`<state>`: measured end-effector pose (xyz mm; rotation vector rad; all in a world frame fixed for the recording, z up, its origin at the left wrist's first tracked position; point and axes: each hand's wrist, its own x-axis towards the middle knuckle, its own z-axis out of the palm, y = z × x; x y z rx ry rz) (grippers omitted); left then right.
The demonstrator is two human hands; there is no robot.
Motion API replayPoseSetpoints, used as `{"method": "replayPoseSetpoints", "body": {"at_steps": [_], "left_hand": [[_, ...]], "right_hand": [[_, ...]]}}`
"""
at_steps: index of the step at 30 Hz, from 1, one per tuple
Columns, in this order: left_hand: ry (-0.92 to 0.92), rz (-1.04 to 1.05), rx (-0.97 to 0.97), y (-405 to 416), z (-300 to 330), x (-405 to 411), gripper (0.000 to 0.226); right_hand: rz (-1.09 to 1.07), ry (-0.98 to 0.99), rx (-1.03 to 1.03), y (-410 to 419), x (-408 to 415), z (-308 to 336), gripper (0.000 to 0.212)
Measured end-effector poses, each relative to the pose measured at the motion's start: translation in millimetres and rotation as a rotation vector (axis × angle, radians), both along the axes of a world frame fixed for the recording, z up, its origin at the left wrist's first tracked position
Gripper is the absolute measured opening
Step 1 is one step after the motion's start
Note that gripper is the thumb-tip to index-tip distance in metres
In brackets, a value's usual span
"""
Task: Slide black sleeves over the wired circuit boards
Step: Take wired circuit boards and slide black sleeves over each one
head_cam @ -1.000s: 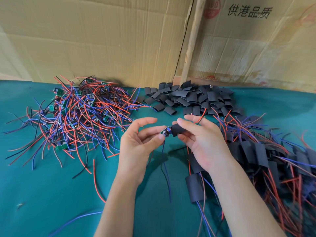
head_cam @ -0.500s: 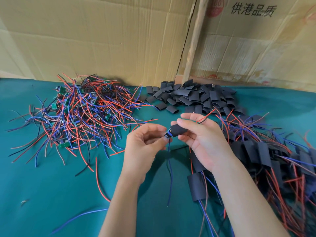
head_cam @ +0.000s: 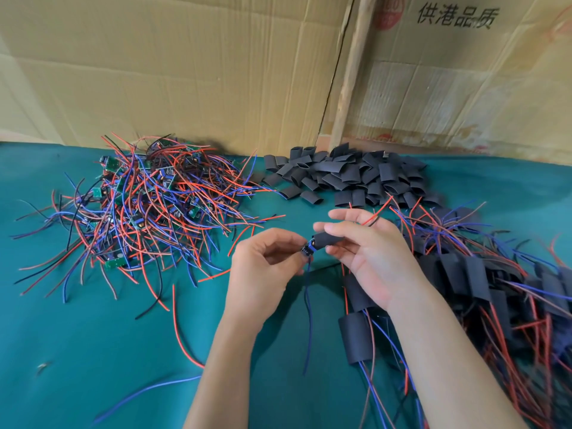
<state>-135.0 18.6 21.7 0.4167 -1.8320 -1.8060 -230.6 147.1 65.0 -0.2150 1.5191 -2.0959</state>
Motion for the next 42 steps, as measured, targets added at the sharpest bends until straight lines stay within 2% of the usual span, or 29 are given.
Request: {"method": "replayPoseSetpoints", "body": {"at_steps": [3, 6, 11, 15, 22, 27, 34, 38, 42], "left_hand": [[-0.011, -0.049, 0.031, -0.4, 0.4, 0.3, 0.032], [-0.004, -0.09, 0.103, 0.2, 3.4, 1.2, 0.026], [-0.032, -0.066, 0.079, 2.1, 1.1, 0.9, 0.028], [-0.048, -0.059, -0.029, 1.8, 0.4, 0.6, 0.023], [-0.009, 0.015, -0.155, 2.7, 1.3, -0.9, 0.032], [0.029, -0.023, -0.037, 2.0, 1.6, -0.7, 0.03], [0.008, 0.044, -0.076, 4.7, 2.3, -2.5, 0.036], [0.054, -0.046, 0.061, 5.9, 5.0, -2.2, 0.028], [-0.016, -0.023, -0.047, 5.0, 2.9, -1.1, 0.023]], "right_hand": [[-0.015, 0.014, 0.025, 0.2, -0.9, -0.9, 0.024], [-0.032, 0.012, 0.008, 1.1, -2.6, -0.5, 0.024], [0.007, 0.018, -0.002, 1.8, -2.4, -1.7, 0.023], [0.005, 0.038, 0.038, 1.8, -2.2, -2.5, 0.024], [0.042, 0.032, 0.025, 4.1, -3.7, -0.9, 0.022], [0.058, 0.037, 0.01, 5.9, -4.9, 0.5, 0.023], [0.059, 0.089, 0.044, 5.6, -4.2, -0.6, 0.023], [0.089, 0.124, 0.023, 8.3, -4.9, 3.5, 0.026], [0.106, 0.153, 0.084, 4.7, -1.7, 2.9, 0.026]]}}
